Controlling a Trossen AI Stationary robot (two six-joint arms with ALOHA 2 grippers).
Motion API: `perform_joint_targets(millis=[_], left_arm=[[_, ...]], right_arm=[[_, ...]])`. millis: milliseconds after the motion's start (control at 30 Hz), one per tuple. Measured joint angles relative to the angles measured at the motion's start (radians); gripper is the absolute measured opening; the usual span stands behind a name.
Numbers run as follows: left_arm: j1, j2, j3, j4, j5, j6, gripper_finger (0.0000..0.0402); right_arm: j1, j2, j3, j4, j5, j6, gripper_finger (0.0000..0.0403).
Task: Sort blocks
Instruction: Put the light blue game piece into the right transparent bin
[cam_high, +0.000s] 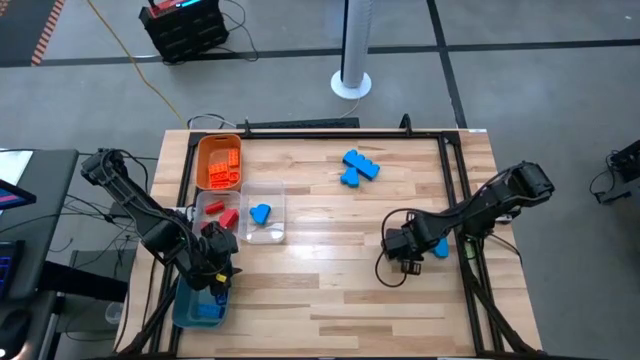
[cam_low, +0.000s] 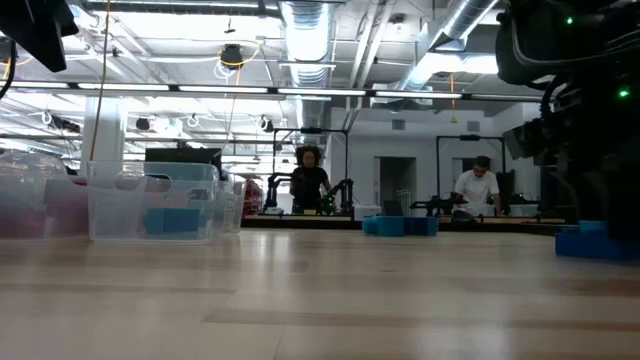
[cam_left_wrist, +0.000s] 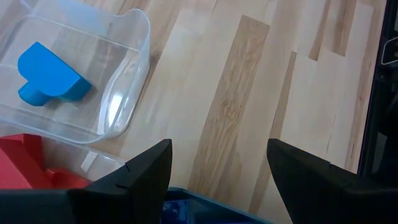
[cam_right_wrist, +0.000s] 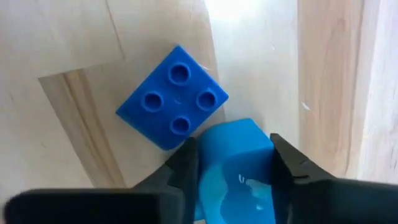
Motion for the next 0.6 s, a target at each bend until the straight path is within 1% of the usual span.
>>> perform_joint_targets(millis=[67,133,200,367,467,533,600], left_arm=[[0.000,0.000,0.000,0.000,0.000,0.000,0.0258],[0.000,0.000,0.000,0.000,0.000,0.000,0.0258],[0.000,0.000,0.000,0.000,0.000,-0.002,0.0258],[0.000,0.000,0.000,0.000,-0.004,0.013,0.0258],[0.000,0.002,0.000,0.000,-0.068,0.052,0.0258],[0.000,0.002,-0.010,0.011,-0.148,0.091,0.0258],[0.000,0.002,-0.037,0.051,-0.254,0.146,0.0258]], right_arm=[[-0.005,0.000,0.001,-0.010,0.001,0.001,0.0116],[-0.006,0.000,0.003,-0.030,0.014,0.003,0.0110],[-0.005,0.001,0.012,-0.053,0.036,0.003,0.0114],[-0.005,-0.021,0.055,-0.083,0.115,0.003,0.0140],[-0.005,-0.063,0.081,-0.062,0.182,-0.003,0.0142],[-0.005,-0.100,0.093,-0.015,0.230,-0.003,0.0139],[-0.005,-0.144,0.099,0.077,0.285,-0.004,0.0138]])
